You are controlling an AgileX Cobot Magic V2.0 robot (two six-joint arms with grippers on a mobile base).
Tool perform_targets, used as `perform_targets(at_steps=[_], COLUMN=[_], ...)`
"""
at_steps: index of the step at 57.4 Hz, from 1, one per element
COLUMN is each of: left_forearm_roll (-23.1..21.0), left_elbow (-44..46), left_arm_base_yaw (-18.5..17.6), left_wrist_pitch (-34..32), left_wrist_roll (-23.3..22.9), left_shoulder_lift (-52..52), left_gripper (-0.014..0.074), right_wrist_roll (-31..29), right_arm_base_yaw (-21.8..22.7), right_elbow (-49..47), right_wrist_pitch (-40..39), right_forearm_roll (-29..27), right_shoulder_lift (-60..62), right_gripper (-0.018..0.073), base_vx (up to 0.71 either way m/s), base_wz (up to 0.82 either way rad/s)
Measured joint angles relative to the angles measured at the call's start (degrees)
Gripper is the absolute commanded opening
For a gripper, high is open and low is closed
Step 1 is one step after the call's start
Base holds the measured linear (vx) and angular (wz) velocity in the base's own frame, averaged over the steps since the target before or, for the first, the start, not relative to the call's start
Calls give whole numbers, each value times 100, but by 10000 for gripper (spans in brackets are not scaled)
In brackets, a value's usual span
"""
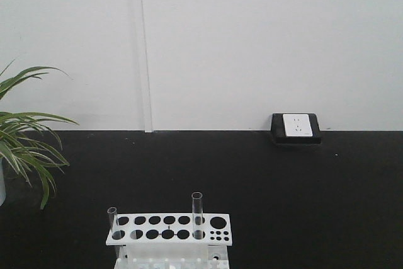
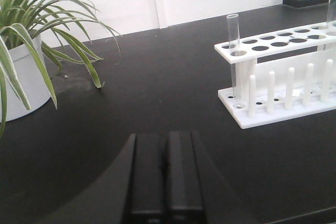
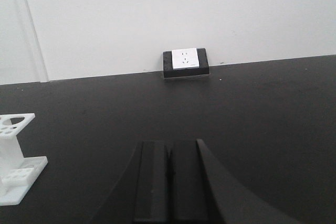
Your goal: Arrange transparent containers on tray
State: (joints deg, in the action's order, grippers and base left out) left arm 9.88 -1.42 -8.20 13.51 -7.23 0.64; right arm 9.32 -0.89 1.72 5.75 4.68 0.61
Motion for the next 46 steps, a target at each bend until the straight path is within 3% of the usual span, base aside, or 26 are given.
perform_targets(at_steps=[46], left_forearm_roll=[0], left_elbow=[0], left_arm_base_yaw=[0], left_wrist_pitch=[0], left_wrist_roll=[0], left_shoulder_lift=[0], left_gripper=[-7], right_wrist_roll=[0], right_arm_base_yaw=[0], right_elbow=[0], right_wrist_pitch=[0], right_forearm_roll=[0], right_shoulder_lift=[0], right_gripper=[-11], base_vx=[0], base_wz=[0])
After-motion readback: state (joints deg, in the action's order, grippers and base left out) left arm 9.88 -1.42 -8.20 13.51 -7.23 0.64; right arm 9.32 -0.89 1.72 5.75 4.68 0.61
